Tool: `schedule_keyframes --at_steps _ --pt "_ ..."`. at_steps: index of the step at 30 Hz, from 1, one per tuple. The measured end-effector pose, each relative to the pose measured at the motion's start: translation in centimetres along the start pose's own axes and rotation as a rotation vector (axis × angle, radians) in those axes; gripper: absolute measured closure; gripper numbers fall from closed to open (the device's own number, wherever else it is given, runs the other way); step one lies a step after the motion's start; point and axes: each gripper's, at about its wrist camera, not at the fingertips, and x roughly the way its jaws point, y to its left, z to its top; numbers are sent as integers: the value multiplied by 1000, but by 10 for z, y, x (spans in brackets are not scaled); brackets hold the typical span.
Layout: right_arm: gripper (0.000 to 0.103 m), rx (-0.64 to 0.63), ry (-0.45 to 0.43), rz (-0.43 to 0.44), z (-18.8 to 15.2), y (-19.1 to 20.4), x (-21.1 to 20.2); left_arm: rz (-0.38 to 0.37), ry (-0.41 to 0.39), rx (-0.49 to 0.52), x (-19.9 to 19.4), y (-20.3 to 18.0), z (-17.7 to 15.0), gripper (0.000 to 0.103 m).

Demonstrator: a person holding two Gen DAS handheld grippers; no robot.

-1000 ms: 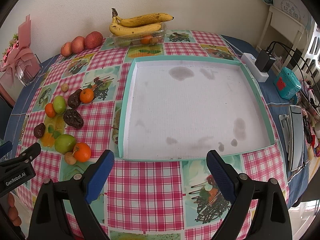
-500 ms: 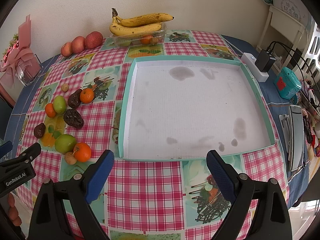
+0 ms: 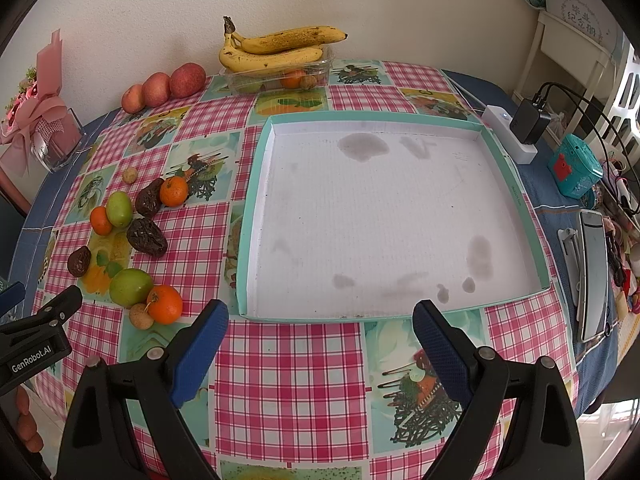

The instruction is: Organize fruits

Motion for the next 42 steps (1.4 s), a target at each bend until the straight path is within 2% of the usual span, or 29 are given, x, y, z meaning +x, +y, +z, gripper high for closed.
schedule_keyframes --at_steps 15,24,29,32,38,42 --pt "9 1 4 -3 0 0 1 -11 -2 4 -1 -2 0 0" --pt "9 11 1 -2 -1 0 0 -68 0 -25 0 6 -1 0" --pt "9 48 -10 76 9 3 -12 -140 -27 -67 -4 21 6 0" --pt "9 44 -31 131 20 12 -23 -179 -70 -97 -11 36 14 0" --pt "9 12 -56 210 44 37 -38 -213 -187 -125 -27 73 32 0" --pt "9 -15 -46 231 55 55 -41 -220 -202 -125 -23 92 43 0"
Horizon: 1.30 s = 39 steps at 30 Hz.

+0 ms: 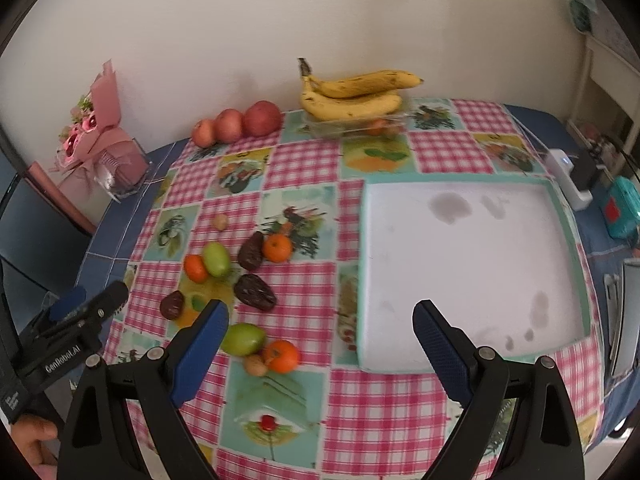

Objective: Organize fruits
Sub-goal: 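Grasp the dark brown fruit with the left tool while the right tool grasps an orange, then carry both fruits over the white tray and open both tools to release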

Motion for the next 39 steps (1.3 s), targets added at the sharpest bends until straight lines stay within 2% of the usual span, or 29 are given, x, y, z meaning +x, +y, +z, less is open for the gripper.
schedule_keyframes --at_steps 5,7,9,13,15,19,22,25,29,30,35,39 --pt "11 -13 50 35 7 18 15 -25 140 -37 23 22 10 0" --pt "19 -20 77 45 6 24 24 -19 180 -33 32 26 8 0" --pt "27 -21 104 46 4 28 34 22 215 -6 43 26 7 0" --pt "31 -28 184 46 -8 35 62 23 276 -11 64 30 3 2" --pt "41 -22 224 50 -15 36 76 16 318 -21 78 32 0 11" --pt "46 2 298 55 -29 35 105 -8 393 -46 103 34 -13 19" --pt "51 12 337 52 -37 32 120 -23 434 -59 116 34 -19 29" --pt "55 18 361 52 -41 30 127 -28 454 -70 127 35 -23 39" --pt "58 21 373 48 -45 29 132 -43 480 -91 137 36 -29 62" --pt "59 23 375 49 -46 29 134 -45 483 -90 138 36 -29 65" --pt "66 41 378 63 -49 27 139 -48 472 -91 140 36 -29 66" --pt "66 39 369 69 -49 26 138 -50 458 -108 136 41 -26 66"
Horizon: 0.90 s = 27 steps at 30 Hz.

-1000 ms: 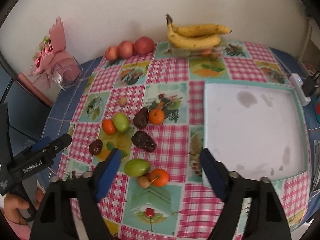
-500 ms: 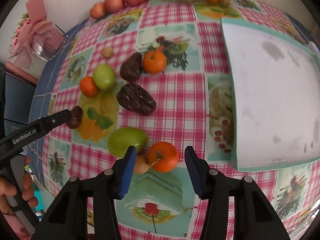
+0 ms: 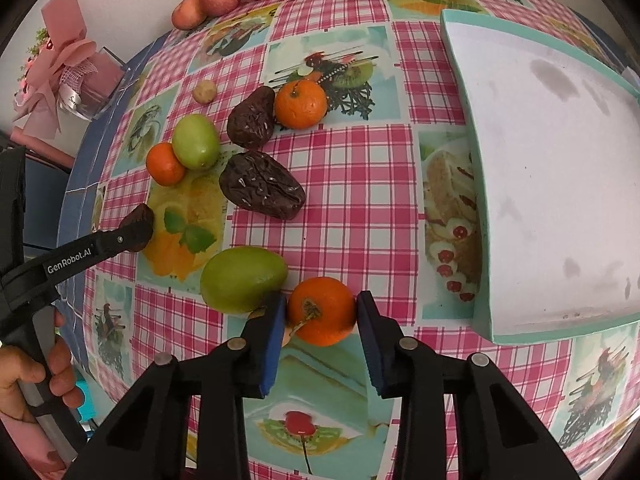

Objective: Organize fruits
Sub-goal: 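Carry both fruits over the white tray and open both tools to release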

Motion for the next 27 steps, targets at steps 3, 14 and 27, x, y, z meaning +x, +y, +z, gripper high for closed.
schedule_keyframes --at_steps 3,14,27 --pt "66 12 -24 17 1 -3 -10 -16 -31 2 -13 -6 -1 66" --pt "66 92 -238 22 30 -36 -85 -137 -184 73 -81 -85 15 66" --pt "66 331 -367 -98 58 -149 -124 -191 -192 255 -73 -229 20 66"
